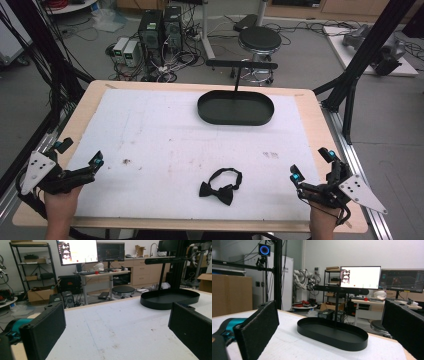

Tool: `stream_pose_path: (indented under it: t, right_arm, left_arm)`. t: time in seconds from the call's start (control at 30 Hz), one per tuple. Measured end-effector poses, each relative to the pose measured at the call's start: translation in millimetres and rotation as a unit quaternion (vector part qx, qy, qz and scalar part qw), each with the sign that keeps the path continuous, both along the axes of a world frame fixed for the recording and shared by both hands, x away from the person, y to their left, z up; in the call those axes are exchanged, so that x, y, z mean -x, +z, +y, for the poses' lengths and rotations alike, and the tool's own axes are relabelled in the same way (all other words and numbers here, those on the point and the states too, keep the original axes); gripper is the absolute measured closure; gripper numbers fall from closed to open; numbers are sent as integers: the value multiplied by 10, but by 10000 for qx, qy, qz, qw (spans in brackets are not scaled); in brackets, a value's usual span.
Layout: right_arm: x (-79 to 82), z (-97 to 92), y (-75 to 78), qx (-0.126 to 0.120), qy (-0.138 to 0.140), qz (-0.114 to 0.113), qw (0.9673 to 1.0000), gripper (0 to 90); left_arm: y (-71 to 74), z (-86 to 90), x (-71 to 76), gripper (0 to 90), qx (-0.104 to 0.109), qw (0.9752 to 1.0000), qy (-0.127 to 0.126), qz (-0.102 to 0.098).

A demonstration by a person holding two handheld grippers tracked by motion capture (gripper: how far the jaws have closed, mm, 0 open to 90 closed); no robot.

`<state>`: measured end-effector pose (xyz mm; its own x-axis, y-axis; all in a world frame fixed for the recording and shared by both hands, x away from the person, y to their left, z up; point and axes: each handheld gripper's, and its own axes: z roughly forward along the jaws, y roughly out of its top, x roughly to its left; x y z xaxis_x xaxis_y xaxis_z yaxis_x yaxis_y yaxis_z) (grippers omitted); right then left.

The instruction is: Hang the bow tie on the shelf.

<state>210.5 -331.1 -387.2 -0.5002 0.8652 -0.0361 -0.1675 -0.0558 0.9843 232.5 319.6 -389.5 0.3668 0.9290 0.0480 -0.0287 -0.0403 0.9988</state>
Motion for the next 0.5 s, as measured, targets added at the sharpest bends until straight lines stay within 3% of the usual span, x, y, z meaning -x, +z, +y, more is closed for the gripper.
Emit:
stream_pose_path:
  t: [0.27, 0.5]
  right_arm:
    - [8, -3, 12, -126, 231, -23, 9997, 6]
    - [13, 118, 65, -49, 873, 0, 9962, 6]
  left_arm:
    - [8, 6, 1, 17, 0, 10000, 7, 5]
    - [8, 15, -9, 17, 21, 10000, 20, 18]
